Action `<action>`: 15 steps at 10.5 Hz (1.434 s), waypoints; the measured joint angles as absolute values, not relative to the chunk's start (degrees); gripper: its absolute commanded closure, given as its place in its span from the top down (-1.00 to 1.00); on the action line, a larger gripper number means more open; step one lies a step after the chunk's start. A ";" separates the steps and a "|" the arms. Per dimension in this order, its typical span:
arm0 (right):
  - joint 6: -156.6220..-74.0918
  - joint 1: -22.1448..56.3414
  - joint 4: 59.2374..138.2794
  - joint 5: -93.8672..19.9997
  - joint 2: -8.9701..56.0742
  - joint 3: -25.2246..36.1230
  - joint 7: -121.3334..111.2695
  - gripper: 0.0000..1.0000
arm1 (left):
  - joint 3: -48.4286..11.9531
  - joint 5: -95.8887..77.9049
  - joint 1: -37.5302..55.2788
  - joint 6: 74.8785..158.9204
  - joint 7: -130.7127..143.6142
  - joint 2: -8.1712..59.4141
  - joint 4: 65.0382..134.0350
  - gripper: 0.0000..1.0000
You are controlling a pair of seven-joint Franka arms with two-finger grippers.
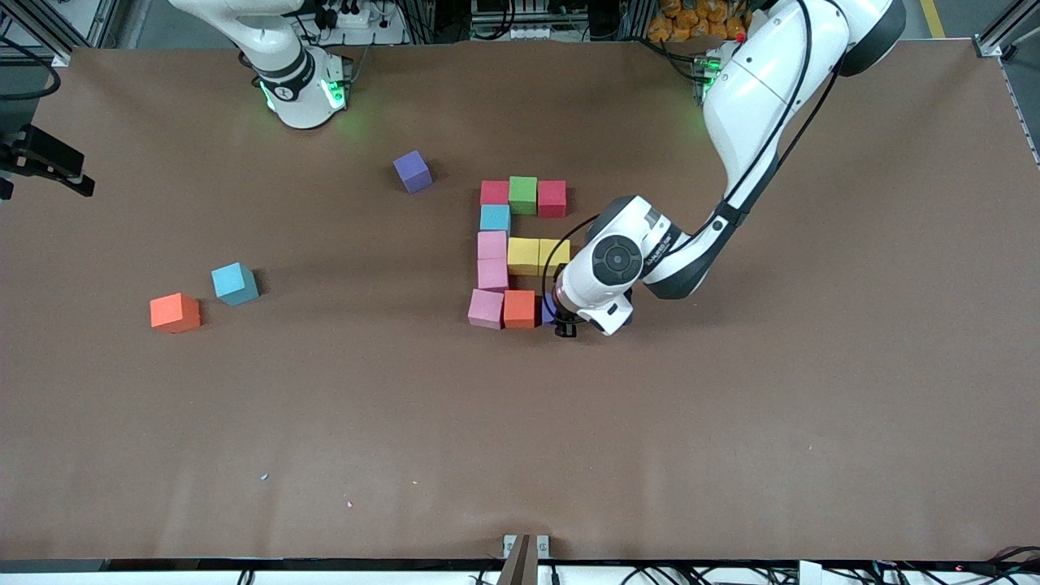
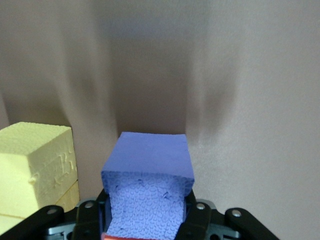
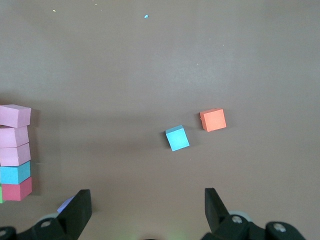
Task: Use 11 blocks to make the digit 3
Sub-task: 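Lower the purple cube beside the orange cube with the left gripper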
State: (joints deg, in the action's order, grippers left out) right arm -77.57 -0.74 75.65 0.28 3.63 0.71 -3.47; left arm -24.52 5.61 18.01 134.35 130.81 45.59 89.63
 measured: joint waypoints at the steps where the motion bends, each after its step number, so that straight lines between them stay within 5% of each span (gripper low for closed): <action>1: -77.56 -0.74 75.65 0.28 3.63 0.71 -3.47 1.00 | -24.52 5.86 18.37 134.40 130.81 45.73 89.37 -0.63; 5: -77.54 -0.74 75.65 0.28 3.63 0.71 -3.47 1.00 | -24.42 6.12 18.63 134.43 130.75 46.13 88.88 -0.43; 15: -77.51 -0.74 75.65 0.28 3.63 0.71 -3.47 1.00 | -24.40 6.13 18.69 134.43 130.75 46.52 88.33 -0.35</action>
State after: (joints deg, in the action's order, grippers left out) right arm -77.51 -0.74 75.65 0.28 3.63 0.71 -3.47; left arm -24.40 6.13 18.69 134.43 130.75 46.52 88.33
